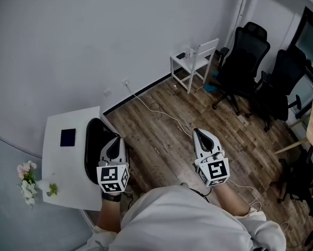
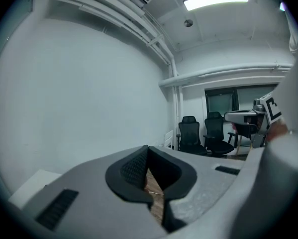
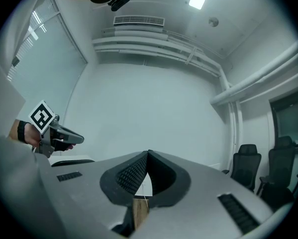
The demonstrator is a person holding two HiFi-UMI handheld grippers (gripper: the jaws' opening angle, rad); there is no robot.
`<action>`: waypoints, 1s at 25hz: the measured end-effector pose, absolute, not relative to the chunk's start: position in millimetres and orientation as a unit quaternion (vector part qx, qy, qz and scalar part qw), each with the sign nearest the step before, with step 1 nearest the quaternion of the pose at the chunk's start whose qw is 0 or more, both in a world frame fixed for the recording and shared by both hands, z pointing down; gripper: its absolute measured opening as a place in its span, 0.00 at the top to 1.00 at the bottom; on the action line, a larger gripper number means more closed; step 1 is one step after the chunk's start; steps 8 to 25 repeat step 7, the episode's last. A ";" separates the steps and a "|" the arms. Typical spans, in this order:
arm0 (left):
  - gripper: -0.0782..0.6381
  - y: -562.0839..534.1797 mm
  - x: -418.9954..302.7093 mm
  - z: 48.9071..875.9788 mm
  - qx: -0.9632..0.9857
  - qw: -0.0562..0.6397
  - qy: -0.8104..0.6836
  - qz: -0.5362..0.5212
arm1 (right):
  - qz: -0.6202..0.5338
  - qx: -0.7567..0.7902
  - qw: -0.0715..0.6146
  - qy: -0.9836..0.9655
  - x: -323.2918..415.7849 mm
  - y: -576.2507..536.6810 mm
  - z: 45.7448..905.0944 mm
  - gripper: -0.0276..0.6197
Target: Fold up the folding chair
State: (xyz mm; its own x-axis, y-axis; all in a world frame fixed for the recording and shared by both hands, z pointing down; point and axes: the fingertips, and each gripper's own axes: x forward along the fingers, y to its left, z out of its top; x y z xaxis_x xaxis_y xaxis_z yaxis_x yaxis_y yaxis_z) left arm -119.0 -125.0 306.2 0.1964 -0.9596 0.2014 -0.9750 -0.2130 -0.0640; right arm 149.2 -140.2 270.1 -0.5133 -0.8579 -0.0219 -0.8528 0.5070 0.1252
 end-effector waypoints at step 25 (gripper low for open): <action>0.88 -119.8 -122.5 311.3 0.770 0.042 -0.628 0.105 | -0.058 0.491 0.023 -0.869 146.6 -136.8 275.7 0.93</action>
